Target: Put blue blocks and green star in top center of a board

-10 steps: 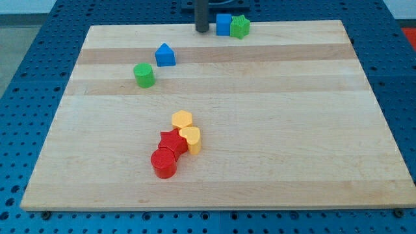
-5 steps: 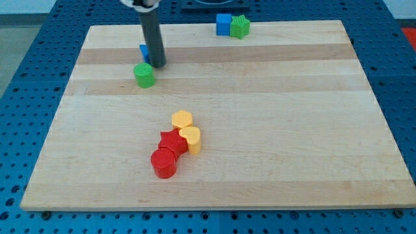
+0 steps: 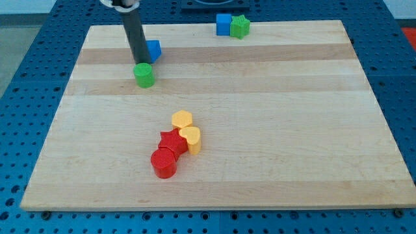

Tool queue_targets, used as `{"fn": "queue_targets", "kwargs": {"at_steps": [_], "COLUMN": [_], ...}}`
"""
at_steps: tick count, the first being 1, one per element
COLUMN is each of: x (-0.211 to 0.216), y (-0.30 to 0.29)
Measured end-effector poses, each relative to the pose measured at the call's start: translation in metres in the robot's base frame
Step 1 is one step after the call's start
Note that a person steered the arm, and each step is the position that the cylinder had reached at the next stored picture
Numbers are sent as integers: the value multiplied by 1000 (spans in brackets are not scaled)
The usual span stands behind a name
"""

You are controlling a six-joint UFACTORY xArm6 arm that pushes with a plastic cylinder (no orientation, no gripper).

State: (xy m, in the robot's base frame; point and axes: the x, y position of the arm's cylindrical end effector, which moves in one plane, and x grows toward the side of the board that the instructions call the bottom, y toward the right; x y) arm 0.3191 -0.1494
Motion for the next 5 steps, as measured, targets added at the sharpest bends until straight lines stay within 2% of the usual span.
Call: {"fn": "queue_targets", "kwargs": {"at_steps": [2,5], "x": [-19,-21], "y": [-21,59]}}
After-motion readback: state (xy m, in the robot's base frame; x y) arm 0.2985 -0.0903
